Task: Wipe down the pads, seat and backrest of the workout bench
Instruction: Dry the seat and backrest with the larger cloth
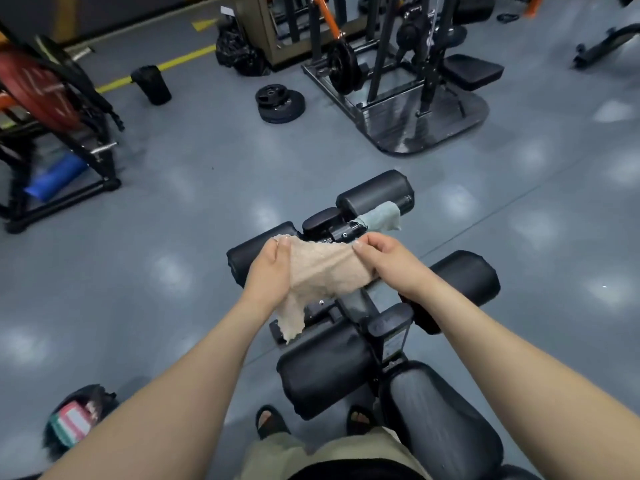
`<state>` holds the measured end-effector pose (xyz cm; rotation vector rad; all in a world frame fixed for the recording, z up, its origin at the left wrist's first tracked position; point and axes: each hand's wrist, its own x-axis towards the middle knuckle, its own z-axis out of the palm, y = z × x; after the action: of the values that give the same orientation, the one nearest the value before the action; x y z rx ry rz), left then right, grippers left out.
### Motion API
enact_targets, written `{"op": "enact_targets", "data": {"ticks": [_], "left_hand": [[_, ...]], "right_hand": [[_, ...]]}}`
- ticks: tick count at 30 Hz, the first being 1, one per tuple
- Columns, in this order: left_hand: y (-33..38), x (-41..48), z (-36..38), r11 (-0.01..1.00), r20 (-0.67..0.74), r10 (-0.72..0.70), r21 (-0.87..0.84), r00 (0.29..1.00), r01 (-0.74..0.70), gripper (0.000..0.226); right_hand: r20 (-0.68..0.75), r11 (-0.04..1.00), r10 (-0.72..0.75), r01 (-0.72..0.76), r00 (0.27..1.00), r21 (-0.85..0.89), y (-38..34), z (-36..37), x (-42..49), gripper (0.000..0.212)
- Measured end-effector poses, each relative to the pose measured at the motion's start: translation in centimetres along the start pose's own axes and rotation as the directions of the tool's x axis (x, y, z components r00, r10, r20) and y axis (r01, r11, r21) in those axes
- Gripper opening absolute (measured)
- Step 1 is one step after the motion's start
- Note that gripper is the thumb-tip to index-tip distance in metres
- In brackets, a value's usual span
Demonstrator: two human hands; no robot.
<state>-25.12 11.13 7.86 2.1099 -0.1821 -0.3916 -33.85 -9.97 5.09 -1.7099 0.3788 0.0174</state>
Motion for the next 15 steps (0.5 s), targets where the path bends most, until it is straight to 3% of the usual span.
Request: {"op": "enact_targets", "data": {"ticks": [2, 4, 7, 9, 11, 13, 15], "left_hand": [[0.3, 0.8, 0.1, 0.999, 0.033, -0.025, 0.039, 0.999, 0.024, 0.038], [0.6, 1.6, -0.3, 0.993, 0.123, -0.115, 0.017, 0.986, 0.114, 0.031], [0.5, 2.3, -1.1, 0.972, 0.223, -0.229, -0.005, 0.947, 0.236, 0.019], [0.3, 2.8, -1.6, 0.962, 0.208, -0.257, -0.034, 0.944, 0.270, 0.021], [0.1, 3.2, -2.2, 0.968, 0.189, -0.244, -0.020, 0.951, 0.252, 0.028], [-0.3, 3.6, -2.8, 0.982, 0.201, -0.178, -0.027, 0.963, 0.187, 0.041], [-0.7, 4.0, -3.2, 0.989, 0.218, -0.131, -0.042, 0.967, 0.143, 0.044]], "right_hand": [[-0.010, 1.000, 0.022, -0.022, 1.000, -0.007, -0.3, 0.0, 0.4, 0.027], [0.008, 0.986, 0.115, -0.115, 0.993, 0.123, -0.4, 0.7, 1.0, 0.028], [0.159, 0.913, 0.200, -0.243, 0.967, 0.327, -0.2, 1.5, 1.8, 0.023], [0.283, 0.880, 0.217, -0.312, 0.934, 0.358, 0.2, 1.4, 2.5, 0.027], [0.351, 0.911, 0.238, -0.334, 0.906, 0.242, 1.1, 1.0, 3.0, 0.042], [0.296, 0.958, 0.262, -0.286, 0.919, 0.038, 2.1, 0.6, 3.3, 0.073], [0.190, 0.972, 0.232, -0.222, 0.954, -0.071, 2.2, 0.6, 3.6, 0.082]]}}
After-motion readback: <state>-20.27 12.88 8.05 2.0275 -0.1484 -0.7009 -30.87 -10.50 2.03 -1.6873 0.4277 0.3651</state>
